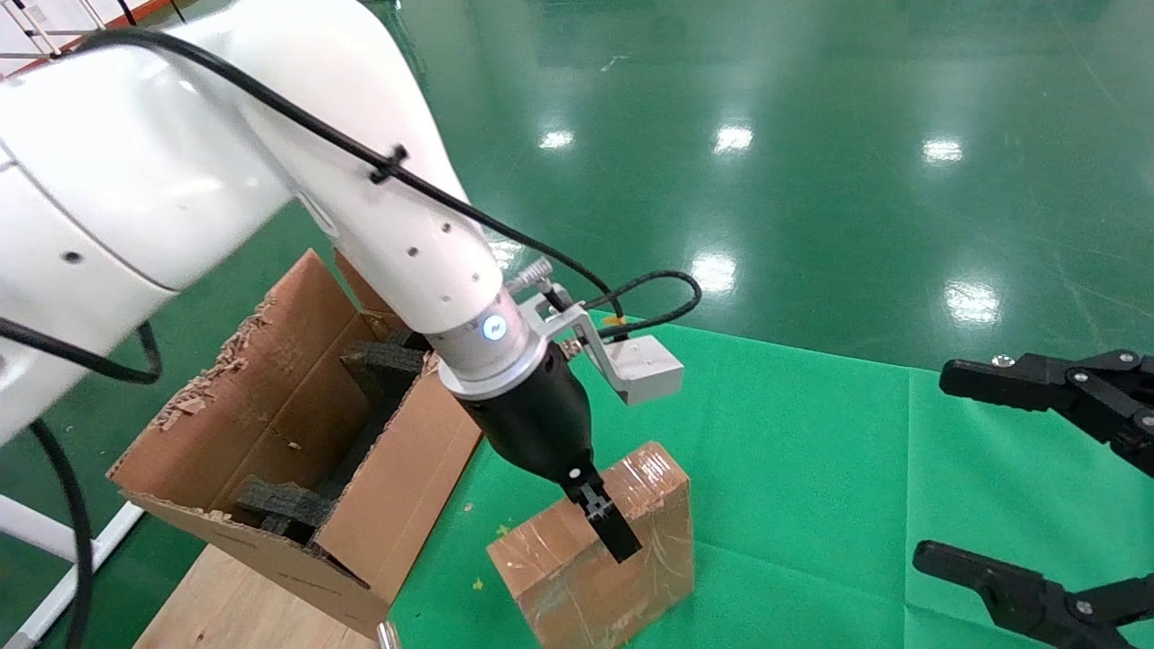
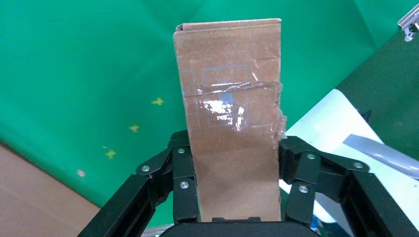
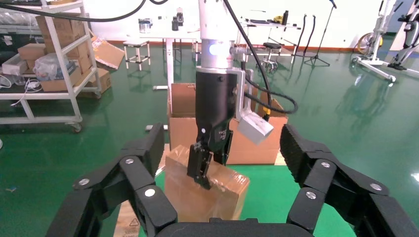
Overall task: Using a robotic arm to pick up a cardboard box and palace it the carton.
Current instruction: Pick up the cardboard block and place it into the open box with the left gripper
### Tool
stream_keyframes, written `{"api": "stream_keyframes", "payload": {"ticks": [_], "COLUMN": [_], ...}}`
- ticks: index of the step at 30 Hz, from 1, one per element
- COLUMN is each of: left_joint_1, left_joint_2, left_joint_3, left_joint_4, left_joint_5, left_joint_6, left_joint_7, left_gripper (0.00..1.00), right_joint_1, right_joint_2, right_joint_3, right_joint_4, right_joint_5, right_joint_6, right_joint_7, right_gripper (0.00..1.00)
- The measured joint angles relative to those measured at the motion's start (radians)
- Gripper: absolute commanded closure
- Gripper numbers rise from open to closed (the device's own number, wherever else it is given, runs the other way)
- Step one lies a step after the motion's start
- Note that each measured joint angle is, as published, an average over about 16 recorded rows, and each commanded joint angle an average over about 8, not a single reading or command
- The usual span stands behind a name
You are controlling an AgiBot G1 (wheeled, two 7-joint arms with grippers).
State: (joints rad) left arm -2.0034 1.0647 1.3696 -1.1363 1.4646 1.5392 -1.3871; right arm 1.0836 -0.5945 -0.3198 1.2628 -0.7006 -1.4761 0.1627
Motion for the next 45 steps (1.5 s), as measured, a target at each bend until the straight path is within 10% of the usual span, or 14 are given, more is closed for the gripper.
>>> {"api": "stream_keyframes", "payload": {"ticks": [20,32,45], "left_joint_1": [-0.264,-0.13,0.012], "left_joint_2": [-0.35,-0.472,-0.425], "left_joint_3": [-0.122,-0.08,-0.076], "left_joint_4": [0.06,0.386,0.746], "left_joint_5": [0.154,0.202,0.175], "left_joint_6": [-0.093,-0.191,-0.366], "left_joint_7": [0.272,0.492,0.662], "left_gripper": [1.0,1.0,1.0], "right_joint_1": [0.0,0.0,0.0], "right_joint_2": [0.0,0.0,0.0], "right_joint_3": [0.0,-0.001,-0.001], "right_joint_4": [0.0,0.0,0.0], "right_joint_5": [0.0,0.0,0.001], "right_joint_6": [0.0,0.0,0.0], "right_joint_7": [0.0,0.0,0.0], "right_gripper": [0.0,0.0,0.0]}}
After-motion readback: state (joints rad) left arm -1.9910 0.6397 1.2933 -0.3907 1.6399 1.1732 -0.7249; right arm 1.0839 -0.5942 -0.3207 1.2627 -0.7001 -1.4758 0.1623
